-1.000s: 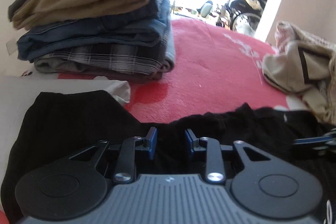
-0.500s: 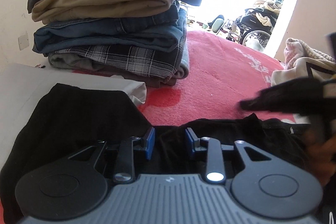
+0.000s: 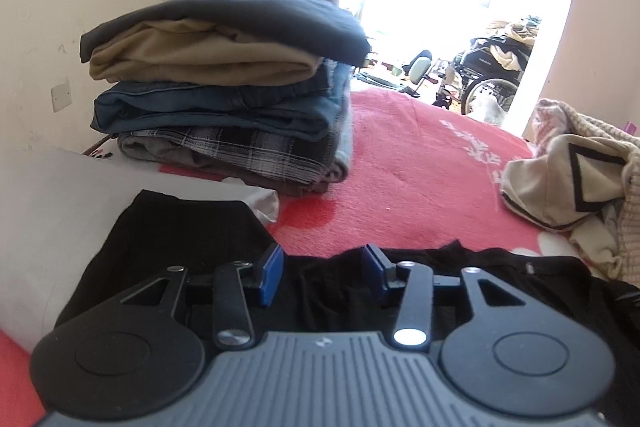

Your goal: Fold clothes

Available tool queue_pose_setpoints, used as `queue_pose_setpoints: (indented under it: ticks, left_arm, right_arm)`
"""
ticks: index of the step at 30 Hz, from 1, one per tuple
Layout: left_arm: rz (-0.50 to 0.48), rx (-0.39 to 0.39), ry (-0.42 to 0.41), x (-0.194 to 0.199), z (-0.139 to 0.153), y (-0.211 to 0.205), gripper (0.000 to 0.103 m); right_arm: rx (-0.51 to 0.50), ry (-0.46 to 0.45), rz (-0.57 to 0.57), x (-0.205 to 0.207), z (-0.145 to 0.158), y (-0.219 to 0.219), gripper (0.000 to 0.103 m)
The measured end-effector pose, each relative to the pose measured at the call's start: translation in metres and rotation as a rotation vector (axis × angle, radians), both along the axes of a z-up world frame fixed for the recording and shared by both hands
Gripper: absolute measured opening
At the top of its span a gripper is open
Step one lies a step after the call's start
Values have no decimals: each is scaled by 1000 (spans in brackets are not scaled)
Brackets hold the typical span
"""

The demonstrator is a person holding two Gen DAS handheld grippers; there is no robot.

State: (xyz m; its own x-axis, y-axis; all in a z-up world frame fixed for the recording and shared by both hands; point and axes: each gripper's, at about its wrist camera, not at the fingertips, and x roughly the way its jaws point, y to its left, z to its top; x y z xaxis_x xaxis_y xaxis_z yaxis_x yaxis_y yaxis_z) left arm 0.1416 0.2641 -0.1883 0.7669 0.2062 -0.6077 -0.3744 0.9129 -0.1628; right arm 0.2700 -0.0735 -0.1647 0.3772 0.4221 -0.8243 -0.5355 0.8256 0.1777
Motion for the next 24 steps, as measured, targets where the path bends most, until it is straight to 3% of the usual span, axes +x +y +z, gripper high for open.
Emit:
queue_pose_setpoints:
  ticks: [3, 8, 10, 12, 14, 19, 24]
  left_arm:
    - [-20, 26, 10, -4, 2, -13, 46]
    - [-88, 78, 4, -12, 12, -36, 46]
    - [-143, 91, -1, -15, 18, -49, 48]
    - [-214, 86, 0, -16, 22, -66, 48]
    - [-304, 60, 10, -14, 22, -92, 49]
    - [-546, -4, 43, -2, 17, -163, 48]
    - [-695, -39, 69, 13, -4, -238, 47]
  right_arm:
    - [-53, -15, -66, 16, -35, 8, 4]
    - [157, -122, -310, 24, -5, -34, 7]
    - [264, -93, -360, 10, 16, -71, 11]
    - [315, -67, -421, -9, 29, -112, 35]
    - [351, -30, -491, -27, 30, -154, 49]
    - [426, 101, -648, -41, -12, -218, 52]
    - [553, 214, -701, -25, -57, -221, 52]
